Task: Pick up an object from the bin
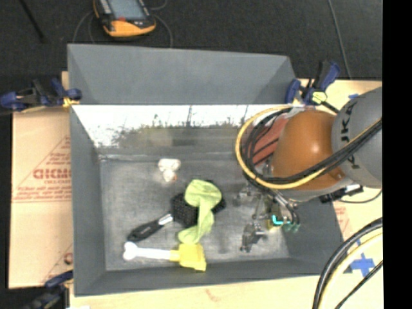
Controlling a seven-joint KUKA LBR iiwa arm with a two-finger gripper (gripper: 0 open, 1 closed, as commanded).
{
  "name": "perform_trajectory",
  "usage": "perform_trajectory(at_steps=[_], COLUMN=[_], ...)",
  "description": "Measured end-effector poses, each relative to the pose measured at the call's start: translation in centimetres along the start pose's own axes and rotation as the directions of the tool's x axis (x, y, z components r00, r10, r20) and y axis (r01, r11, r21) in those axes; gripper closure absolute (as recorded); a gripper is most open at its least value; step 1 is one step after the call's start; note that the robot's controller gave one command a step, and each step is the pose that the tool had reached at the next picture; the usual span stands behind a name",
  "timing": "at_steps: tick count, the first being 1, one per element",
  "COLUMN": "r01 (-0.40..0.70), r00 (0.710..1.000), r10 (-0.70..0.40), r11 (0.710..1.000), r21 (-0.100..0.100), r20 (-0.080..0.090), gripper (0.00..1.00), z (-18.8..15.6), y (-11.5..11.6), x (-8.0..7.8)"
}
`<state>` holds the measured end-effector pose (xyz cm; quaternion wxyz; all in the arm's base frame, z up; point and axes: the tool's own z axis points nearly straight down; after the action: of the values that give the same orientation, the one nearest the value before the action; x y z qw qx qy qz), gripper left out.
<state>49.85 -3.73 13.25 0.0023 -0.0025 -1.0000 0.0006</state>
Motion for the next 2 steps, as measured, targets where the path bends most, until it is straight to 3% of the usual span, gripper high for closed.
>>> perform_trajectory(at_steps=[1, 2], r01=[0.001, 0.002], r00=[1.0, 1.0], r10=[-0.001, -0.002], r11=[1.0, 1.0], r21=[0.001, -0.001], r20=[0.008, 0.007], gripper=[0.0, 0.0], z=[-0.4, 0.4], y=[0.0, 4.6], x=[-0.2, -0.2])
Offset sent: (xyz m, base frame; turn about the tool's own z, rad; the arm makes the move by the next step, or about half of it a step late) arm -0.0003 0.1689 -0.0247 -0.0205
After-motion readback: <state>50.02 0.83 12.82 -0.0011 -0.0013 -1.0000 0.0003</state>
